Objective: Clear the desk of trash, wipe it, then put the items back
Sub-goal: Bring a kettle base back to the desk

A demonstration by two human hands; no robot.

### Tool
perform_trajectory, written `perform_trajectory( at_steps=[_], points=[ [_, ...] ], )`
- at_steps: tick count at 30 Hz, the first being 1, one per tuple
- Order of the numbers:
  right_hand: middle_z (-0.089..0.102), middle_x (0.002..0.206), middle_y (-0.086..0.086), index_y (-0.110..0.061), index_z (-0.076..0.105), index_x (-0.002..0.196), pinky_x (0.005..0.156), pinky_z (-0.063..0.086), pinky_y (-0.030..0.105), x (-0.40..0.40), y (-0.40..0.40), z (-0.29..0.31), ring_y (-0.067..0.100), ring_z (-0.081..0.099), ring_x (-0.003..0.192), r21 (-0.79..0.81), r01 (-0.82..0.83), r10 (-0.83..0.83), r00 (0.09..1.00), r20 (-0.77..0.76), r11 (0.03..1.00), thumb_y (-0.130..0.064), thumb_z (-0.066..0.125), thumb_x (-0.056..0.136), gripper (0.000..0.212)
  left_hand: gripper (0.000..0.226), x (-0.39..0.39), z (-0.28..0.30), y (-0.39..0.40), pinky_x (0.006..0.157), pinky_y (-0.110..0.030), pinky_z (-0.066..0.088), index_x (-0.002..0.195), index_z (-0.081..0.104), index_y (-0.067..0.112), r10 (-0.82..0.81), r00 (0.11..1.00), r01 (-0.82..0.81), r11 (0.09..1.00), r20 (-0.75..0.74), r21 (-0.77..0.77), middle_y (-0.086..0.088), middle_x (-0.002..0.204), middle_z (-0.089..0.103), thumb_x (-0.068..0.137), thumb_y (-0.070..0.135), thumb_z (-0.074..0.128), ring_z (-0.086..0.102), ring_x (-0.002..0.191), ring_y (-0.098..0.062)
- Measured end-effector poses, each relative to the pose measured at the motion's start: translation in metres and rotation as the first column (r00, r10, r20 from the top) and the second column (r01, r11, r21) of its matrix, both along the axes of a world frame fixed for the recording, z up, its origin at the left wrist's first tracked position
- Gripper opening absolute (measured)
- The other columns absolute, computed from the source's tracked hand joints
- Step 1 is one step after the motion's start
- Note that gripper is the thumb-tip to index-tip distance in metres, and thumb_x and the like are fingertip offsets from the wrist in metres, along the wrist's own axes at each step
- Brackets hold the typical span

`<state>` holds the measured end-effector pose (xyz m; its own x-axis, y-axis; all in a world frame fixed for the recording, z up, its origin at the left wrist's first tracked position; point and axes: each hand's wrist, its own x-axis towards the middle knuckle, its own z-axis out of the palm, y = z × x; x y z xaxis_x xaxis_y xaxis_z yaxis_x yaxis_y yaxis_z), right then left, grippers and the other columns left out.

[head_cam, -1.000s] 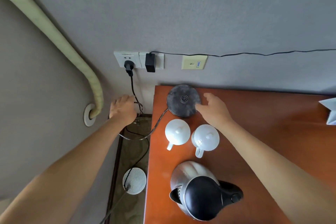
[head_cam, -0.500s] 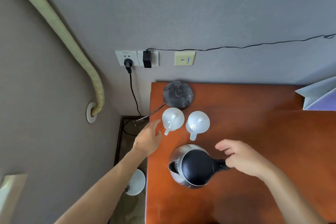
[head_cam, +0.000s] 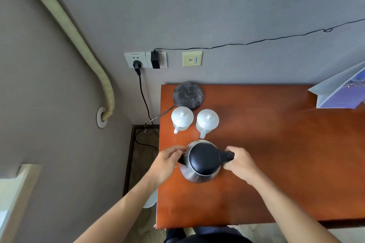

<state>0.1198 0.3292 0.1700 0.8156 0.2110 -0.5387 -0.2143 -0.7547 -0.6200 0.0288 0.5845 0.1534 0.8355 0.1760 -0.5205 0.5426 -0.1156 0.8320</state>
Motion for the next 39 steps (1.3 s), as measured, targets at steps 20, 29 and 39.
perform_trajectory(
  at_steps=[20,29,39],
  points=[
    [0.042,0.053,-0.005,-0.015,0.046,0.057,0.058,0.023,0.033,0.026,-0.008,0.089,0.018,0.035,0.058,0.269,0.111,-0.141,0.985,0.095,0.957,0.009,0.067,0.060,0.031,0.030,0.012,0.113,-0.024,0.075,-0.031,0.055,0.093,0.078,0.028,0.116,0.952,-0.143,0.987,0.283,0.078,0.007,0.096,0.068,0.073,0.008,0.068,0.069,0.081,-0.017],
    [0.055,0.064,0.003,0.006,0.061,0.077,0.062,0.038,0.030,0.121,0.030,0.140,0.019,0.049,0.062,0.409,0.122,-0.209,0.962,0.176,0.904,0.014,0.061,0.061,0.018,0.047,0.106,0.166,0.014,0.080,-0.016,0.053,0.101,0.067,0.043,-0.115,0.858,-0.077,0.935,0.501,0.346,0.005,0.105,0.067,0.092,-0.003,0.067,0.068,0.088,-0.009],
    [0.062,0.064,0.002,-0.008,0.068,0.072,0.058,0.046,0.034,0.218,0.085,0.102,0.023,0.057,0.064,0.347,0.090,-0.156,0.973,0.168,0.934,-0.006,0.061,0.043,0.030,0.032,0.203,0.129,0.053,0.089,-0.034,0.060,0.120,0.074,0.012,-0.089,0.914,-0.135,0.852,0.395,0.505,-0.002,0.102,0.073,0.093,-0.002,0.066,0.070,0.092,-0.015]
  ],
)
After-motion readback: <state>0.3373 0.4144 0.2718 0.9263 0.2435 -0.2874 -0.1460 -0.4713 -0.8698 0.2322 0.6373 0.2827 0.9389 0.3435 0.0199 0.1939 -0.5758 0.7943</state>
